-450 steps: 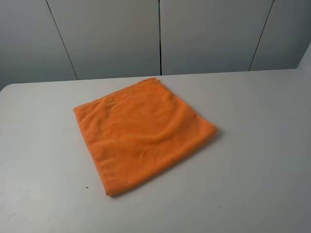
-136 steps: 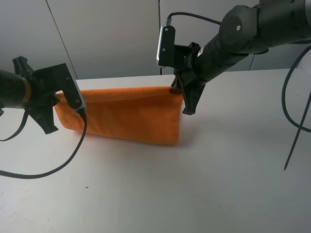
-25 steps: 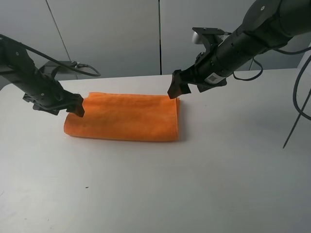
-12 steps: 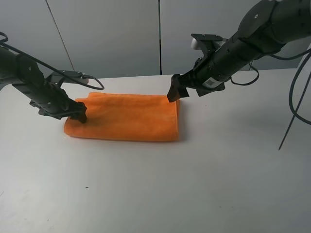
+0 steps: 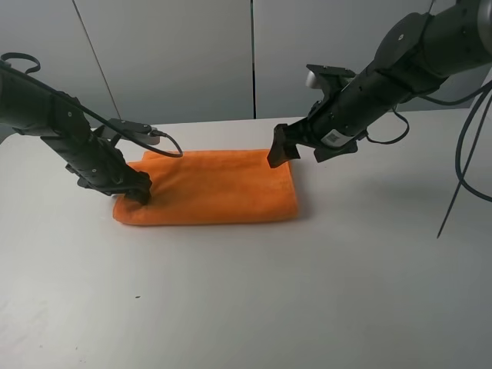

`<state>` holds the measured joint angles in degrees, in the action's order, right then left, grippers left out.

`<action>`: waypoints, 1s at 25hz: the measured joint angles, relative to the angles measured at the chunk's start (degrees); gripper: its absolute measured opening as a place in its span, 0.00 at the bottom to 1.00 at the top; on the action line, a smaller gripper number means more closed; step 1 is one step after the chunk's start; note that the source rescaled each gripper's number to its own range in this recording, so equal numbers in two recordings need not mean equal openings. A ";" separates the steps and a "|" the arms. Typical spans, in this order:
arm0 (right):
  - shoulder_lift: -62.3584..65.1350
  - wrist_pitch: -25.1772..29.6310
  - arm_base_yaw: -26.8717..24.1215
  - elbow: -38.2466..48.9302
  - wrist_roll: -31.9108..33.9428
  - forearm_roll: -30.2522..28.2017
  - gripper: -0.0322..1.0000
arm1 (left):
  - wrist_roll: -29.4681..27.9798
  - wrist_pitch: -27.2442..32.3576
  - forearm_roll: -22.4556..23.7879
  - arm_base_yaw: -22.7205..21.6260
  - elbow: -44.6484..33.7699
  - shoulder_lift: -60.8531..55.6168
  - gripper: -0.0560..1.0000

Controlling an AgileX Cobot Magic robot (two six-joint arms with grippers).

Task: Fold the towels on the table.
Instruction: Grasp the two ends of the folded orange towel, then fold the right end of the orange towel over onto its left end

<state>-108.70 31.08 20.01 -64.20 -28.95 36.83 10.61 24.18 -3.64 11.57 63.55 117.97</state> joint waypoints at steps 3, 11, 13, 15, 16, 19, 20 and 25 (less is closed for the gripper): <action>-1.90 0.54 -1.54 0.00 0.21 0.00 1.00 | 0.44 1.10 0.11 1.46 0.05 0.00 1.00; -3.69 1.73 -2.15 0.00 0.59 0.60 1.00 | 0.49 0.08 -0.23 2.67 -2.76 -0.50 1.00; -4.64 1.49 -2.15 0.00 0.59 1.18 1.00 | 0.25 -2.05 -0.48 2.72 -4.24 -0.83 1.00; -5.55 0.39 -2.15 0.00 -0.13 2.38 1.00 | 0.12 -2.93 -0.58 2.72 -4.93 -1.13 1.00; -5.82 -0.06 -2.15 0.00 -1.15 3.54 1.00 | 0.12 -3.08 -0.58 2.72 -4.96 -1.17 1.00; -6.04 -1.27 -2.15 -0.51 -3.47 5.59 1.00 | 0.12 -3.17 -0.61 2.72 -5.06 -1.17 1.00; -6.04 -1.66 -2.29 -0.97 -3.63 5.73 1.00 | 0.12 -3.17 -0.71 2.72 -5.06 -1.17 1.00; -7.28 -2.16 -3.33 -2.80 -2.02 5.95 1.00 | 0.12 -3.17 -0.71 2.72 -5.06 -1.17 1.00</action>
<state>-115.97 28.92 16.69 -67.00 -30.96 42.78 10.73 21.01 -4.35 14.29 58.49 116.80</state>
